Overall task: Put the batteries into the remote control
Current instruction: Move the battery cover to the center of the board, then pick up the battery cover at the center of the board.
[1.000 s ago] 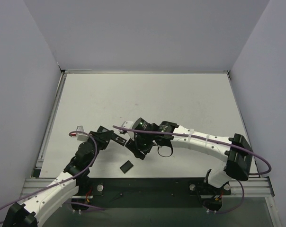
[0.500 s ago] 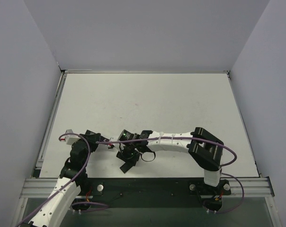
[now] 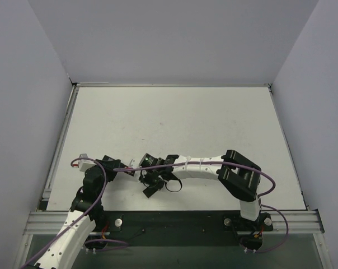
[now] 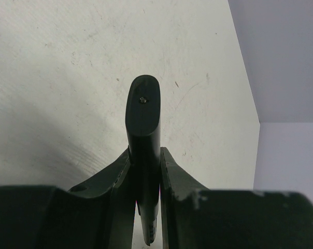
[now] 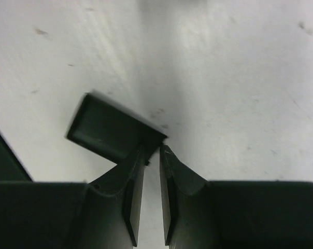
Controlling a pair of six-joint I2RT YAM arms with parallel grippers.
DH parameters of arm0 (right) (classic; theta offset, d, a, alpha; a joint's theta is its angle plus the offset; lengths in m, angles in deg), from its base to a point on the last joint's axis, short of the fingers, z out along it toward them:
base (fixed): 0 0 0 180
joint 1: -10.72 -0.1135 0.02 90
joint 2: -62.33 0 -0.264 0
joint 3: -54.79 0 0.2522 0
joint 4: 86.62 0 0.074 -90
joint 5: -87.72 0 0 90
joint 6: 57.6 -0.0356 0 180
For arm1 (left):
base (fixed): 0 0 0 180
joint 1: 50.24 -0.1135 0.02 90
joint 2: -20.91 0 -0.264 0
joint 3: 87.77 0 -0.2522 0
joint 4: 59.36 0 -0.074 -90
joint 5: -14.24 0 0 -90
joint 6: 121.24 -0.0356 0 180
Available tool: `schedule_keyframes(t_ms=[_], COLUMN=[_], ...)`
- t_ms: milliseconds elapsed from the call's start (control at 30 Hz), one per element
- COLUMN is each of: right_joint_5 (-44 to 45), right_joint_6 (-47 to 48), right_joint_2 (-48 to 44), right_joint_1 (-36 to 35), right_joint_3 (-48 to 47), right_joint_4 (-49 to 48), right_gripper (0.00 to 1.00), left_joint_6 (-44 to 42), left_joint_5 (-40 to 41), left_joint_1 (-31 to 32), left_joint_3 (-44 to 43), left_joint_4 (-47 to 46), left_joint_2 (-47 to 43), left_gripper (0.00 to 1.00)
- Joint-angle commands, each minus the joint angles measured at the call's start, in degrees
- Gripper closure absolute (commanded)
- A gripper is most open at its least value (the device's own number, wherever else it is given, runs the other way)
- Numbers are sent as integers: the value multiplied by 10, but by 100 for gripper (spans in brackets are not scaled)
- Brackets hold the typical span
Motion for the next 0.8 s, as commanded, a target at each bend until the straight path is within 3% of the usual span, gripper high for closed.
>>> schedule_keyframes(t_ms=[0,200,433,767], right_joint_5=[120,174,94,20], right_joint_6=[22,35,-50,-163], right_joint_2=[-11,-61,-129,-70], right_joint_1=[48,115,109,105], right_joint_3=[55,62,19,-28], right_joint_4=[36,45,51,67], right_gripper=[86,84,72,71], left_joint_6=[7,7,-1,13], left_joint_5=[-19,-47,-78,-92], left_joint_1=[-6,-6,-7,-7], left_joint_3=[44,47,53,60], left_joint_4=[-22,-77,-130,-135], left_joint_2=[-3,19,43,25], left_gripper=[100,100,100,100])
